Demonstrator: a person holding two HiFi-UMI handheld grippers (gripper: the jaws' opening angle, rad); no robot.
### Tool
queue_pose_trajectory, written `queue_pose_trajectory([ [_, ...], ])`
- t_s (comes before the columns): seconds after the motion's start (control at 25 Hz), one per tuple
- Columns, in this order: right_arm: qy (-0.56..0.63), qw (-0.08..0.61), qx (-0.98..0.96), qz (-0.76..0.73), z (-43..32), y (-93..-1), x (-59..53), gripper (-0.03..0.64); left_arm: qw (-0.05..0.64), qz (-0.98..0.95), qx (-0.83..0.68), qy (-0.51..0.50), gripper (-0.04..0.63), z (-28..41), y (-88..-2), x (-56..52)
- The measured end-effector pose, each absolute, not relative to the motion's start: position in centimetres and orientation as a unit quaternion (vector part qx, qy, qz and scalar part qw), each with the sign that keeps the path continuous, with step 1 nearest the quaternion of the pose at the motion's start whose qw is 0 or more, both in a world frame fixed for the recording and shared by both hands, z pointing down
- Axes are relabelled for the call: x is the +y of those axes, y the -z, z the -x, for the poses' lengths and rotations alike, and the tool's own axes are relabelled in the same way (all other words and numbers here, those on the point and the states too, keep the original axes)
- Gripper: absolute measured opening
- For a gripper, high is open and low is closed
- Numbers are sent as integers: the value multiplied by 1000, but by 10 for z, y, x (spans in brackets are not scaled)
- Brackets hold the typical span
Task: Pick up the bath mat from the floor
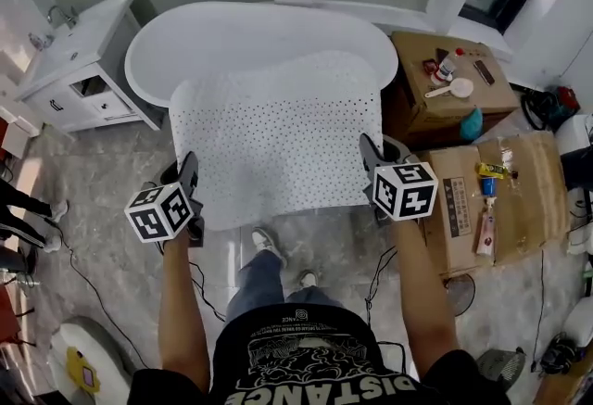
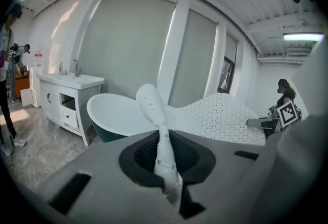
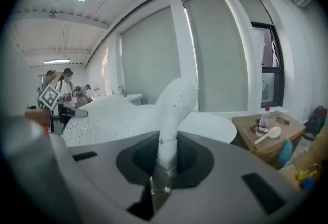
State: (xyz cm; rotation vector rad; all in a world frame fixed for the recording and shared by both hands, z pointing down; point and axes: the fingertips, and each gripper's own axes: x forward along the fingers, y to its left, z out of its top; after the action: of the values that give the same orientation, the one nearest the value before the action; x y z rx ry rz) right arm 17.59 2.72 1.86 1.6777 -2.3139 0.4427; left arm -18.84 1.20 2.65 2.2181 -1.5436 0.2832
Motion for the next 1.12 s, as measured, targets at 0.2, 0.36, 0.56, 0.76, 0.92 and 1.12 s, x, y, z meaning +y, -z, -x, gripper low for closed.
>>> queue_pose_trajectory([
  [0.2, -134, 89, -794, -587, -184, 21, 41, 29, 169, -807, -559, -86, 29, 188, 18, 24],
  [0.36, -116, 70, -795, -591, -190, 44, 51, 29, 139, -810, -564, -77, 29, 186, 47, 31],
  [0.56, -93, 54, -800, -590, -191, 67, 58, 29, 106, -808, -576, -63, 29, 188, 73, 40],
  [0.76, -80, 45, -800, -593, -192, 79, 61, 29, 93, -799, -591, -54, 31, 196, 83, 43],
  [0.92, -74, 46, -800, -594, -194, 83, 62, 29, 90, -799, -592, -56, 31, 192, 84, 42],
  [1.12, -69, 52, -803, -589, -190, 86, 63, 29, 85, -802, -587, -69, 31, 185, 85, 45],
])
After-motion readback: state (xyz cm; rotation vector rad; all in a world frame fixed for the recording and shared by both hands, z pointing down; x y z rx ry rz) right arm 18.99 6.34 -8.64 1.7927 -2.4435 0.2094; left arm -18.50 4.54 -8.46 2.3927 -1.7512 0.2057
